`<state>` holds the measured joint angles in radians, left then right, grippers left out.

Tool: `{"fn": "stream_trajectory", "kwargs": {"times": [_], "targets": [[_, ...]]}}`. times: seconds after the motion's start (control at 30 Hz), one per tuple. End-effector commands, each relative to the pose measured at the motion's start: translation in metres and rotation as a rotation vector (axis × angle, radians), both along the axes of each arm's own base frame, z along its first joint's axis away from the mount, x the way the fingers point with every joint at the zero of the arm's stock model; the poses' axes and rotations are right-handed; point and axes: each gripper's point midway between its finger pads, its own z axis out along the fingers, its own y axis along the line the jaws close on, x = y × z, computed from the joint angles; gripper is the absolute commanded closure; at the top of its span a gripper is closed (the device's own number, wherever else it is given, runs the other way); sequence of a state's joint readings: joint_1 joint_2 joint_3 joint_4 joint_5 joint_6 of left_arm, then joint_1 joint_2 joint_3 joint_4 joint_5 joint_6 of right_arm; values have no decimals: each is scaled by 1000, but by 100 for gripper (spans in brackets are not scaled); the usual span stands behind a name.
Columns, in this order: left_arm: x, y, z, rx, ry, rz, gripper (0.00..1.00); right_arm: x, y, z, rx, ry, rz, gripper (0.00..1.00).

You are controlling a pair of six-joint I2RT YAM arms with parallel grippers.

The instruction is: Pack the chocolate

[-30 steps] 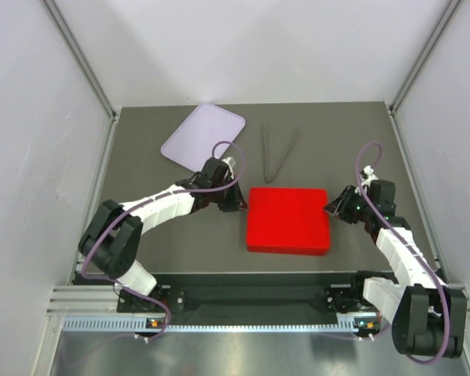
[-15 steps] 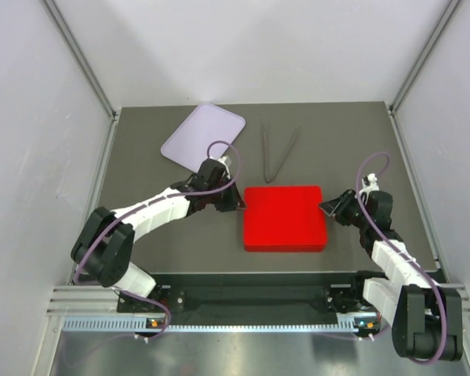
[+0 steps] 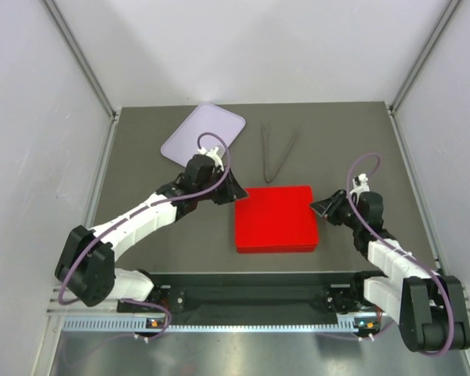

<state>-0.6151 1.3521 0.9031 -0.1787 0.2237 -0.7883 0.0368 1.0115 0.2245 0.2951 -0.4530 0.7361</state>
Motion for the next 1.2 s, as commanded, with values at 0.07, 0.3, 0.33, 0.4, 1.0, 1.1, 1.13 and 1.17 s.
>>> {"fn": "stream_trajectory", "kwargs": {"times": [0.07, 0.3, 0.33, 0.4, 1.0, 1.1, 1.13, 1.17], "targets": [[-12, -36, 13, -214, -18, -151, 75, -32, 0, -44, -71, 217, 28, 69], [-15, -40, -23, -188, 48, -160, 77, -15, -13, -4, -181, 177, 28, 56], [-15, -39, -27, -180, 54, -154, 77, -13, -16, -1, -200, 176, 26, 51], [-15, -39, -36, -167, 69, -154, 78, -9, -26, 8, -266, 185, 16, 47], [-23, -54, -77, -167, 150, -169, 78, -12, 71, 94, 103, -69, 394, 86], [-25, -55, -79, -165, 154, -173, 78, -16, 63, 45, 98, 9, 348, 92], [-24, -54, -79, -162, 153, -169, 78, -21, 58, 20, 89, 68, 339, 93], [-23, -53, -80, -154, 153, -163, 78, -21, 53, 10, 83, 87, 318, 93]]}}
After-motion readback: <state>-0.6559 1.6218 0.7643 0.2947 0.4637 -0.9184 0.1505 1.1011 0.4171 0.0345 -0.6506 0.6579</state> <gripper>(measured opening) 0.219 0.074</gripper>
